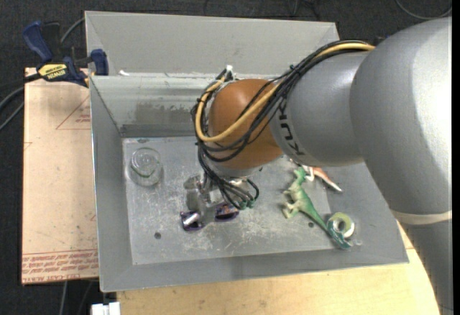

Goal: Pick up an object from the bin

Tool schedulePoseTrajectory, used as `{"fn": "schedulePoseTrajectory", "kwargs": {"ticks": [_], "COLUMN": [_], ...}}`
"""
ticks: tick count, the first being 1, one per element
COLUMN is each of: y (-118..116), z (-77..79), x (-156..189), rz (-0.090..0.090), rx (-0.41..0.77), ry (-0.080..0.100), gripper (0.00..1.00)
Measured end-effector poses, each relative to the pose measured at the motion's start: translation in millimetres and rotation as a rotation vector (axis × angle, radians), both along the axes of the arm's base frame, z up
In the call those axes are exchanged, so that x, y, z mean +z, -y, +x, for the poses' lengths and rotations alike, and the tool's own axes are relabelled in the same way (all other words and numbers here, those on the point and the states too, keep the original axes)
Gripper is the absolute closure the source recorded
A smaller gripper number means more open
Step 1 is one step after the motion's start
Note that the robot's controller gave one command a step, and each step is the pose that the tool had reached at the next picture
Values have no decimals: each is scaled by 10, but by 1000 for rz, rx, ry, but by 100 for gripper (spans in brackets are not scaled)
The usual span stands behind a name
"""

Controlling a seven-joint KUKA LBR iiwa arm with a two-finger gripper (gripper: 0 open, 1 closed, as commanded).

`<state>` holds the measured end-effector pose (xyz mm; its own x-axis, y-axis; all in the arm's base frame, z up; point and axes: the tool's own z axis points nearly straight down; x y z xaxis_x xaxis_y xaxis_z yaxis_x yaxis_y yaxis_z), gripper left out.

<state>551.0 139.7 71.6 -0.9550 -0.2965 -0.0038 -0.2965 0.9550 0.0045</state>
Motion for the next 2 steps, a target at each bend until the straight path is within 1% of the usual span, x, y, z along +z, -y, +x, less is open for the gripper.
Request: {"fn": "schedulePoseTrajectory", "kwargs": {"ticks": [1,2], "y": [0,-53], "z": [0,-60], "x": [0,1538], "rz": [0,2], "rx": [0,16], "ry": [0,3], "gripper": [100,100]}}
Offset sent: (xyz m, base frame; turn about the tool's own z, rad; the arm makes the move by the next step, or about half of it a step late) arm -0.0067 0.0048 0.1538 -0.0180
